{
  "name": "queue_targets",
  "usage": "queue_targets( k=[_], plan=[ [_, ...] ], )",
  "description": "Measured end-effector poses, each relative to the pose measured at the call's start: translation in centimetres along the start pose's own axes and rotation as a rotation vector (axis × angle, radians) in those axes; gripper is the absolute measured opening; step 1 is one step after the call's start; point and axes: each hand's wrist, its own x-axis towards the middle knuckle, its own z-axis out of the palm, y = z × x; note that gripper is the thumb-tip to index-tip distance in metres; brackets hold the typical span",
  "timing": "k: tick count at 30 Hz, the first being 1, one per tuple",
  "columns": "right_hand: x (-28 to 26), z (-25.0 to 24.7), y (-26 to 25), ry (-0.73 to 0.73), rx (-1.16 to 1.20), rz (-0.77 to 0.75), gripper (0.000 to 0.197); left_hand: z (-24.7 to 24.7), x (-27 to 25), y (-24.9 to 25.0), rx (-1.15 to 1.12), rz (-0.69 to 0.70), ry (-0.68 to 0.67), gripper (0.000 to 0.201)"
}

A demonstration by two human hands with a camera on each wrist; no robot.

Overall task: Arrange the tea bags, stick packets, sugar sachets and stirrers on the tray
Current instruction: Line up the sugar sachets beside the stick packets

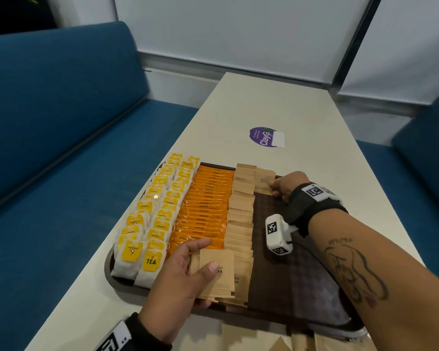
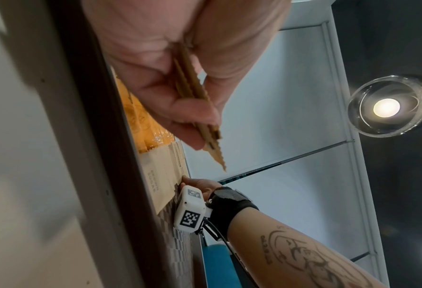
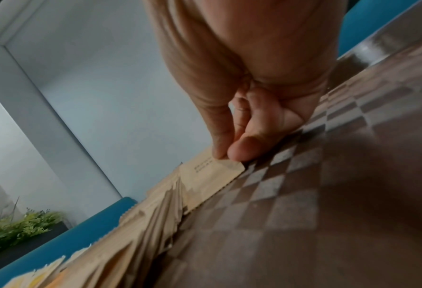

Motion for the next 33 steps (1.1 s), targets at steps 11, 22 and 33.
queue_targets(
  k=[11,22,33],
  plan=[
    [-10.1,-1.4,0.3,-0.145,0.091,-0.181,0.009,1.4,-0.9,-0.2,0.048,0.088,-0.030,0.040],
    [-20.6,0.3,5.3,-0.662,0.140,-0.303,0.034,3.1,-3.1,-0.5,0.033,0.136,-0.002,0.021],
    [-22.0,0.1,7.3,-0.538,0.371,-0.106,0.015,3.0,-3.4,-0.9,-0.054,0.110,-0.042,0.045]
  ],
)
